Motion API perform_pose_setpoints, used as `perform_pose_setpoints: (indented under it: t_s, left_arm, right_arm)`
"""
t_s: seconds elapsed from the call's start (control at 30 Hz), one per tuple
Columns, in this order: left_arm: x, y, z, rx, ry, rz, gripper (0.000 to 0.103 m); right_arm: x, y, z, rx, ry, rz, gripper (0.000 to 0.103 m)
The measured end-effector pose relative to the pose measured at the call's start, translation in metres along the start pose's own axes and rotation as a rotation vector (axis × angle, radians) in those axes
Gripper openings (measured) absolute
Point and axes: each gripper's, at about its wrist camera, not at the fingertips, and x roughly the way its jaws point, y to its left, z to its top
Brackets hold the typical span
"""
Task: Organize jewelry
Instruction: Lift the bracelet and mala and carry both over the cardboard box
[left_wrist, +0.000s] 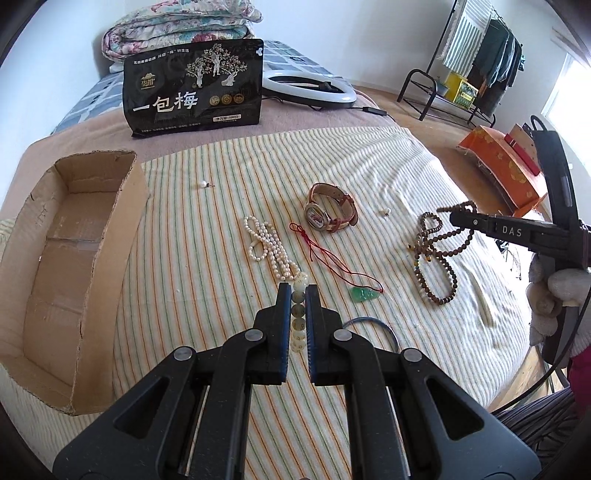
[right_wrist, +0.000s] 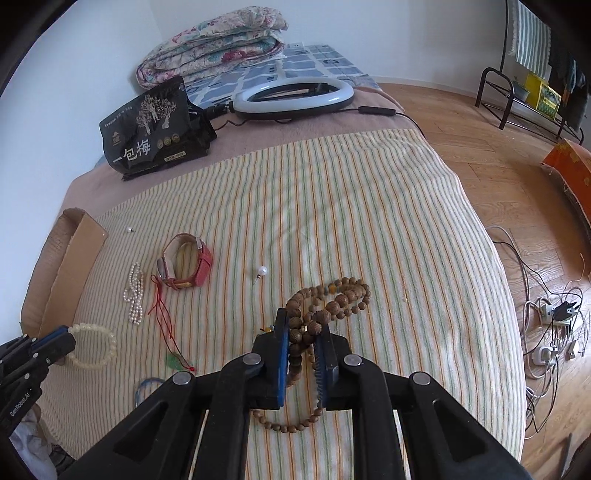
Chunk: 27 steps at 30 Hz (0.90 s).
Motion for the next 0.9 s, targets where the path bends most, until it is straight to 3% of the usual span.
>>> perform_pose_setpoints:
  t_s: [0.23,0.57,0.9]
  left_arm:
    - [-0.023,0.006,0.013,-0.018,-0.059,-0.013,0.005]
    - [-0.069,0.01,0.028,-0.002,-0.171,-0.009,0.005]
    - [-0.098,0.049,0.037,-0.09,-0.228,0.009,0.005]
  right_arm:
    - [-0.03,-0.003,0.003,0.002,-0.075,0.002,0.01]
    - [-0.085,0.045,0.015,-0.127,-0.214,0.042,0.01]
    - [-0.149,0.088,0.05,-0.211,-0.352,0.071,0.01]
